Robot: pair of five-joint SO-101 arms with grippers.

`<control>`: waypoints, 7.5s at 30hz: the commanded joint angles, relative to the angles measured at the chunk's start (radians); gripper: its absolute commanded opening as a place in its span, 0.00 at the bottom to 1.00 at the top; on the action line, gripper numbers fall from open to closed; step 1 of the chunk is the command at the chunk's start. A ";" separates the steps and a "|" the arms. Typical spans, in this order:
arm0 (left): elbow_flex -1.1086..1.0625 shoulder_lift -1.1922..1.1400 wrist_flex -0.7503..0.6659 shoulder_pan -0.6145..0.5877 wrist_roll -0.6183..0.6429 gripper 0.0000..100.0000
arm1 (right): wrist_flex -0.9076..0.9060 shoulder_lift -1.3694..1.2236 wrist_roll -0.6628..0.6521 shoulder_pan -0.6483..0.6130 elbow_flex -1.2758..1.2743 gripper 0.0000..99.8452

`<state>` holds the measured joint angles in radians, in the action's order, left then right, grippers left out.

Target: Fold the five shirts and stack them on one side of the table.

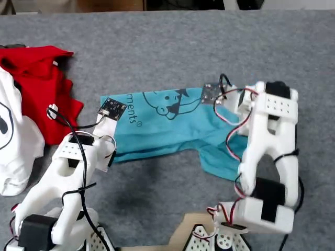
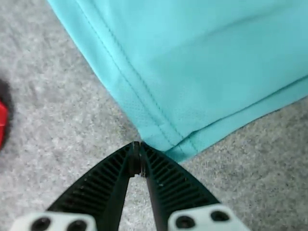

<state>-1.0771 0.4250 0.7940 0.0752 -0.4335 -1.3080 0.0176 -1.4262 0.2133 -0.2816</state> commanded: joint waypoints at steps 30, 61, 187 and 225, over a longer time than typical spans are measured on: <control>-0.006 0.018 -0.044 -0.003 -0.002 0.02 | 0.098 -0.133 0.169 -0.134 0.311 0.14; -0.006 0.018 -0.038 -0.003 -0.002 0.02 | -0.021 0.657 0.078 -0.130 -0.796 0.13; 0.037 0.007 -0.138 0.261 0.367 0.02 | 0.014 -0.156 0.758 -0.150 0.315 0.00; 0.250 -0.025 0.189 0.170 0.040 0.02 | -0.466 -0.630 0.703 -0.156 1.173 0.00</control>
<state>-0.9574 0.3928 0.9291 0.2516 -0.4457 -1.6962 -0.7020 -0.7142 0.0690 0.8078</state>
